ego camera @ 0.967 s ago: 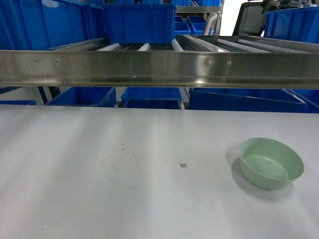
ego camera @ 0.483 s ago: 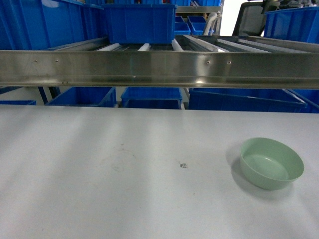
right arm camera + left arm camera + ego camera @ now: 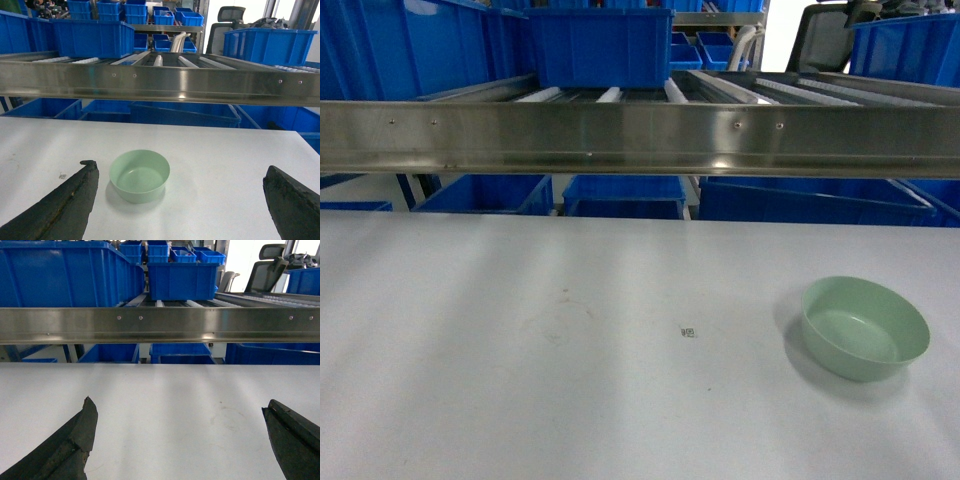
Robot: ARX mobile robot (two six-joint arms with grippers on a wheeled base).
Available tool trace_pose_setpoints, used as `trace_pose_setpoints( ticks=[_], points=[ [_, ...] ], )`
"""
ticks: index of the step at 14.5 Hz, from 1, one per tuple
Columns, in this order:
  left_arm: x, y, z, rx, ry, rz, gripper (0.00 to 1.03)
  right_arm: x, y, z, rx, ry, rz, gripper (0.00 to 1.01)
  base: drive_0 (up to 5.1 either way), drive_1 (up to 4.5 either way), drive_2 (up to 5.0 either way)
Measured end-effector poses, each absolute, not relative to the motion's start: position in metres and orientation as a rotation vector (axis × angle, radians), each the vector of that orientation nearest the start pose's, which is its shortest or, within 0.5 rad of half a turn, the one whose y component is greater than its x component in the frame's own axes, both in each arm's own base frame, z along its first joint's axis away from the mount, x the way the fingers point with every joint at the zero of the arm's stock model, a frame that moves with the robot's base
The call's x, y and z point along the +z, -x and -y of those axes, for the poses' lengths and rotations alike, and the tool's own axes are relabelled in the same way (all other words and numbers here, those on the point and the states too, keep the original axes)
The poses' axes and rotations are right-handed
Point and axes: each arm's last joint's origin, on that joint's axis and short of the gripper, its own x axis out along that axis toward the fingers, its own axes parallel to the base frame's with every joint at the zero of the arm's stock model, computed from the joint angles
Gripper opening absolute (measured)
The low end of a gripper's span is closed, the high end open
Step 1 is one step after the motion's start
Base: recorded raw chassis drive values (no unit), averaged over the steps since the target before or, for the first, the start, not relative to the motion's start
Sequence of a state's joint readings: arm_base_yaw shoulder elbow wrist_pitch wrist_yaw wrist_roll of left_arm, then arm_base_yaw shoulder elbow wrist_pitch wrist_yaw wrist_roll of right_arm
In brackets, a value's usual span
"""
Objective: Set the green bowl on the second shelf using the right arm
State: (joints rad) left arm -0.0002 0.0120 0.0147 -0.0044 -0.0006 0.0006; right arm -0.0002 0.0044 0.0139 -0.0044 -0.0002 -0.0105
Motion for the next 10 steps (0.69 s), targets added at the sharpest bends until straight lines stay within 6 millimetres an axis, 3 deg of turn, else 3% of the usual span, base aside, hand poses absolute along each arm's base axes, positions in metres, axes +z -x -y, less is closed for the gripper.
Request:
trace_pose_setpoints(
  ticks=[6,10],
  points=[
    [0.167,-0.098,0.0,0.0,-0.001,-0.002,0.98,0.173,-0.1,-0.003,-0.002,0.018,0.054,0.98,0.0,0.0,0.0],
    [0.167,-0.098,0.0,0.0,-0.001,-0.002,0.98,0.187,-0.139,-0.013,0.058,0.085,0.108,0.98,0.0,0.0,0.0]
  ],
)
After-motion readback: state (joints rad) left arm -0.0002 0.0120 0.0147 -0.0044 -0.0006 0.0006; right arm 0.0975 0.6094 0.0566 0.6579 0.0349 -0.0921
